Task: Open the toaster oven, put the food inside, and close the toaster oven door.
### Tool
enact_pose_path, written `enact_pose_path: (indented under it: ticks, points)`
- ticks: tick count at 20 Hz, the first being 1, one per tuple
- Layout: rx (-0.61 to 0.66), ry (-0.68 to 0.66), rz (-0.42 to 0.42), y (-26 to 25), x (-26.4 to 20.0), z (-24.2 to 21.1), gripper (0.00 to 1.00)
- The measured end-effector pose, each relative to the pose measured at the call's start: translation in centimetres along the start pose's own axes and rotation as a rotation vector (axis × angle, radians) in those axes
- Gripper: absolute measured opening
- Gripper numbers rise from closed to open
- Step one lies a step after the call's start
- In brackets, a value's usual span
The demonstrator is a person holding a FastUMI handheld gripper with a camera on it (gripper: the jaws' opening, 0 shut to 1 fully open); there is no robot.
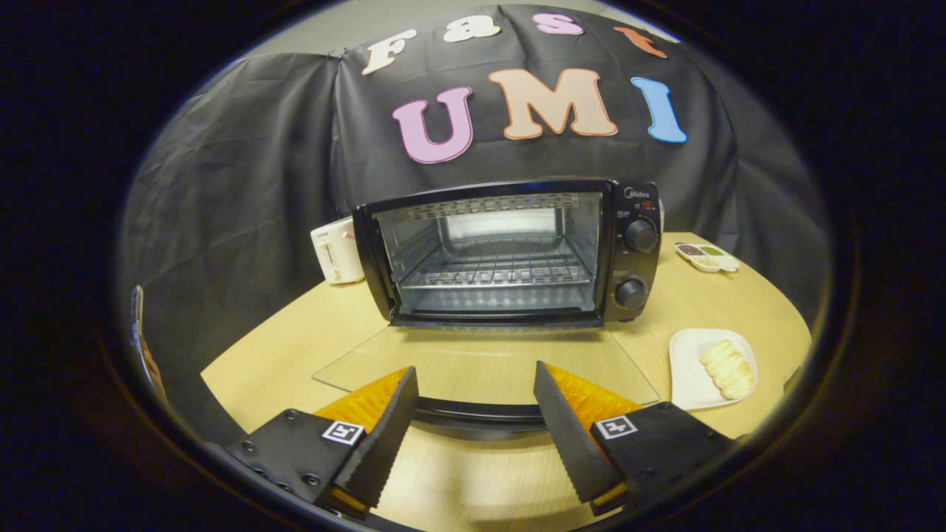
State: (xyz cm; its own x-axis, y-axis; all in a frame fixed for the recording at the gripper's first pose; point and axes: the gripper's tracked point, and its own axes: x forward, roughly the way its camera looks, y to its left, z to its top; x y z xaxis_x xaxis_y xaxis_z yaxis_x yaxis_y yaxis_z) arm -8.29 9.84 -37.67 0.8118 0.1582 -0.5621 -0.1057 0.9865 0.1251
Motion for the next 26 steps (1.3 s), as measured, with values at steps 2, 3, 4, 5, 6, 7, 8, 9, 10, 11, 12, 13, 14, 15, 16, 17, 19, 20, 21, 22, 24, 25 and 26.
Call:
enact_pose_path:
  ticks: [2, 3, 4, 5, 6, 7, 8, 9, 10, 11, 12, 13, 14, 15, 16, 17, 19, 20, 21, 22, 24, 25, 26]
  points:
    - [-0.013, 0.024, -0.003, 0.0, 0.2, -0.5, 0.98]
    - [-0.021, 0.037, -0.006, -0.1, 0.3, -0.9, 0.98]
    - [-0.029, 0.049, -0.008, -0.2, 0.6, -1.4, 0.98]
    - [-0.038, 0.061, -0.010, -0.1, 0.8, -1.8, 0.98]
    - [-0.047, 0.066, -0.012, -0.2, 0.9, -2.1, 0.98]
    - [-0.054, 0.065, -0.012, -0.2, 1.0, -2.0, 0.97]
    - [-0.055, 0.066, -0.010, 0.1, 1.0, -1.9, 0.97]
    - [-0.055, 0.072, -0.005, 0.1, 1.0, -2.0, 0.97]
    - [-0.055, 0.074, -0.003, 0.0, 1.0, -2.1, 0.97]
    - [-0.057, 0.074, -0.002, 0.0, 1.1, -2.1, 0.97]
    - [-0.058, 0.073, -0.002, 0.0, 1.1, -2.2, 0.96]
    - [-0.059, 0.072, -0.002, 0.1, 1.2, -2.1, 0.96]
    - [-0.059, 0.072, -0.002, 0.1, 1.3, -2.2, 0.96]
    - [-0.060, 0.070, -0.001, 0.1, 1.4, -2.3, 0.96]
    - [-0.062, 0.068, 0.000, 0.2, 1.5, -2.3, 0.96]
    - [-0.062, 0.068, 0.000, 0.1, 1.6, -2.4, 0.96]
    - [-0.061, 0.063, 0.001, 0.0, 1.7, -2.3, 0.96]
    - [-0.060, 0.062, 0.000, 0.0, 1.8, -2.2, 0.96]
    - [-0.060, 0.062, 0.000, 0.0, 1.9, -2.2, 0.96]
    - [-0.061, 0.063, 0.001, -0.1, 2.1, -2.1, 0.96]
    - [-0.060, 0.059, 0.001, 0.0, 2.1, -2.1, 0.96]
    - [-0.057, 0.058, 0.002, 0.0, 2.0, -2.0, 0.96]
    - [-0.054, 0.054, 0.007, 0.0, 1.8, -1.9, 0.96]
